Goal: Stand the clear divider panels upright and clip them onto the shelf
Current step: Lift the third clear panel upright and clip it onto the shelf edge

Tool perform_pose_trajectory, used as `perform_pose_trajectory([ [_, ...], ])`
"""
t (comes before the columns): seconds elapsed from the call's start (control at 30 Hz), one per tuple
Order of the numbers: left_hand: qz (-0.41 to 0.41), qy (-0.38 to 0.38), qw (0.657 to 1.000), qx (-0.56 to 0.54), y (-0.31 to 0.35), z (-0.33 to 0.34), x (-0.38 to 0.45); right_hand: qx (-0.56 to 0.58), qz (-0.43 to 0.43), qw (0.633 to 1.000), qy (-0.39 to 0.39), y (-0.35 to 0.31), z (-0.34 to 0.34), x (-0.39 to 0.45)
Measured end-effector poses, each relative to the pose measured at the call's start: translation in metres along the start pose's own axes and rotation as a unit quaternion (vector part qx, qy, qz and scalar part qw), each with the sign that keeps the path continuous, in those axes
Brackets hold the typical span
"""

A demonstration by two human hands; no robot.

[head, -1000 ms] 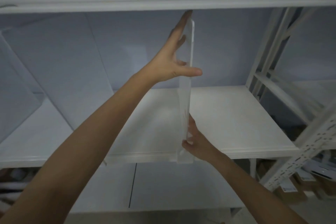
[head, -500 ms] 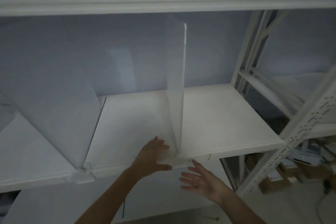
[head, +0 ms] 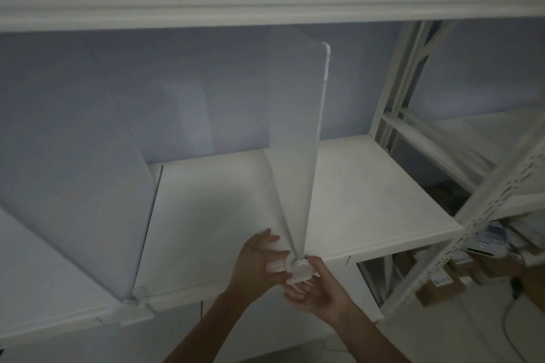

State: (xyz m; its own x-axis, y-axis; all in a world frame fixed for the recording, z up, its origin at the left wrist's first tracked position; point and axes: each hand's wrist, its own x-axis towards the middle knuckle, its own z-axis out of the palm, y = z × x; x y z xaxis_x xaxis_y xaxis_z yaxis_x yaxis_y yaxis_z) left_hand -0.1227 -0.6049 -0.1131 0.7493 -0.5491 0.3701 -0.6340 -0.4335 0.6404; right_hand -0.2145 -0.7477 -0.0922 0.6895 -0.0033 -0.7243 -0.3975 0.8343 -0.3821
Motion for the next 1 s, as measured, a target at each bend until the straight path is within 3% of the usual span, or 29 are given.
perform_pose_trajectory([
  [0.53,0.047,-0.033,0.991,0.125,0.004,-0.002,0.01,-0.039,0.089,0.994,0.048,-0.021,0.005,0.0],
  [1.0,0.058,-0.043,0.989,0.127,0.031,0.04,0.034,-0.022,0.103,0.994,0.028,-0.064,-0.035,0.0],
])
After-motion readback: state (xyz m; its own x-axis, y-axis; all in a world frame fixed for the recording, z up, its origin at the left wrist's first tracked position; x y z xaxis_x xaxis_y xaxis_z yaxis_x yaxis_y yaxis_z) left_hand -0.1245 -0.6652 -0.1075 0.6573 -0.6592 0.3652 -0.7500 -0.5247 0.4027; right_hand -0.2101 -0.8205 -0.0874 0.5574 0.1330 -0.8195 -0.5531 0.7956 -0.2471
